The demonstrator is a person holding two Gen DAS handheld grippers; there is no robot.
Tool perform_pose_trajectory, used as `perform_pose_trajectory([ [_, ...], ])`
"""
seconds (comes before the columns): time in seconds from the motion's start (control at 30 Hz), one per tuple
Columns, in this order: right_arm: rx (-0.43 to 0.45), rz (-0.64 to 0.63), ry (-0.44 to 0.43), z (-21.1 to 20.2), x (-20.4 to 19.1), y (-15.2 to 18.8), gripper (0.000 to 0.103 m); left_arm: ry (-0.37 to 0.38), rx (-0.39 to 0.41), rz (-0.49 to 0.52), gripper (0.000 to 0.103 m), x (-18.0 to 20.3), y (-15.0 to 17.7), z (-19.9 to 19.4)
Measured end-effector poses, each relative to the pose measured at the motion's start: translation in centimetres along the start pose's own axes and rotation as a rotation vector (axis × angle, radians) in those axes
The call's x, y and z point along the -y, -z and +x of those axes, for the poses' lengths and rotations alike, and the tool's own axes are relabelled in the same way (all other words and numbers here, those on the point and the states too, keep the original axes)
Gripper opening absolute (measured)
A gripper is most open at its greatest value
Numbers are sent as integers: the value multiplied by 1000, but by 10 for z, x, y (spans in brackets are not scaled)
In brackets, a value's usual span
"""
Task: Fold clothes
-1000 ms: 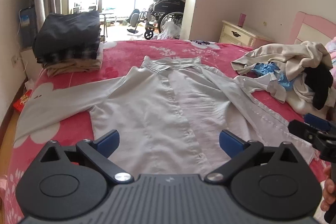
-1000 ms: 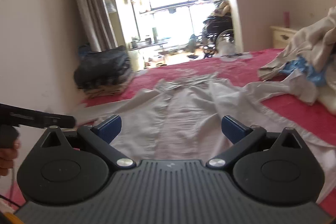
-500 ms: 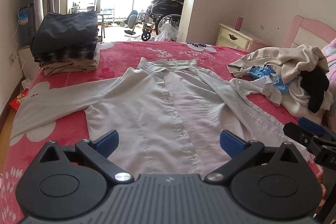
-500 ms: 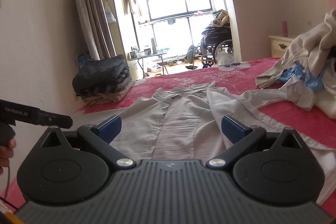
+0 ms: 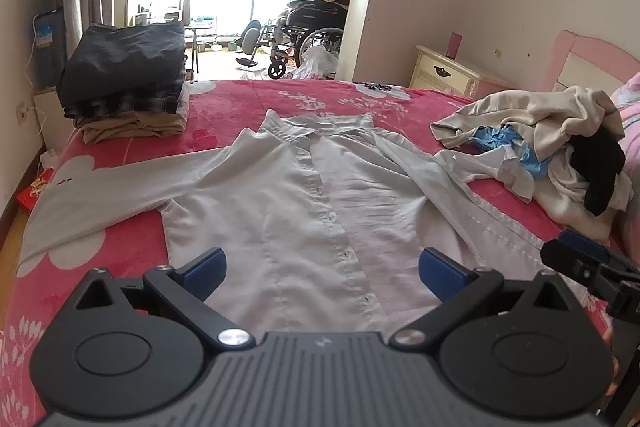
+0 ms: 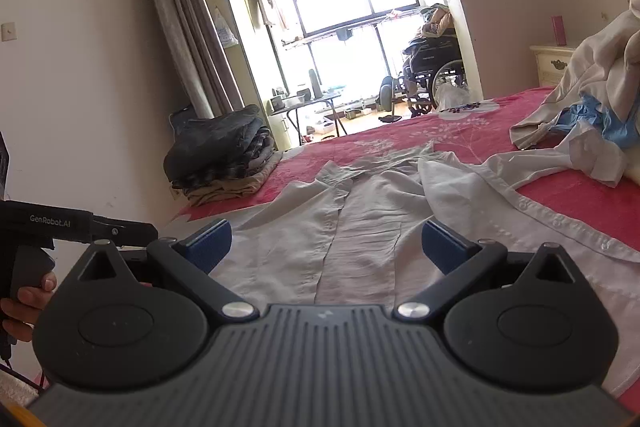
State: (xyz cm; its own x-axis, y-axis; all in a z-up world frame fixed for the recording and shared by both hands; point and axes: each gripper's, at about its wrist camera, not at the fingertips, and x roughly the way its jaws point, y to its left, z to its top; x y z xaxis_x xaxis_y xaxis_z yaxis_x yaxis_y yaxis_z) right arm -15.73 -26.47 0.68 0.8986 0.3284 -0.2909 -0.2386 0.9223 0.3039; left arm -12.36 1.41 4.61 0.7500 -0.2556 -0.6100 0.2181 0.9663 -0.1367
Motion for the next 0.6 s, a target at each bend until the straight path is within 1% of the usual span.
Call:
perform_pose_trajectory([
  [0.3, -33, -5, -12, 2, -3, 3, 102, 21, -6, 25, 103, 5, 2, 1],
  [0.37, -40, 7, -22, 2, -3, 2, 102, 36, -8, 28, 103, 7, 0, 4],
  [0.43, -45, 45, -22, 0, 1, -1, 102, 46, -14, 52, 103, 17, -6, 20],
  [0.5, -47, 111, -11, -4, 11, -7, 102, 57, -21, 76, 103, 27, -13, 35],
  [0.6, -36, 229, 37, -14, 41, -25, 102, 73, -31, 112, 103, 42, -23, 58],
])
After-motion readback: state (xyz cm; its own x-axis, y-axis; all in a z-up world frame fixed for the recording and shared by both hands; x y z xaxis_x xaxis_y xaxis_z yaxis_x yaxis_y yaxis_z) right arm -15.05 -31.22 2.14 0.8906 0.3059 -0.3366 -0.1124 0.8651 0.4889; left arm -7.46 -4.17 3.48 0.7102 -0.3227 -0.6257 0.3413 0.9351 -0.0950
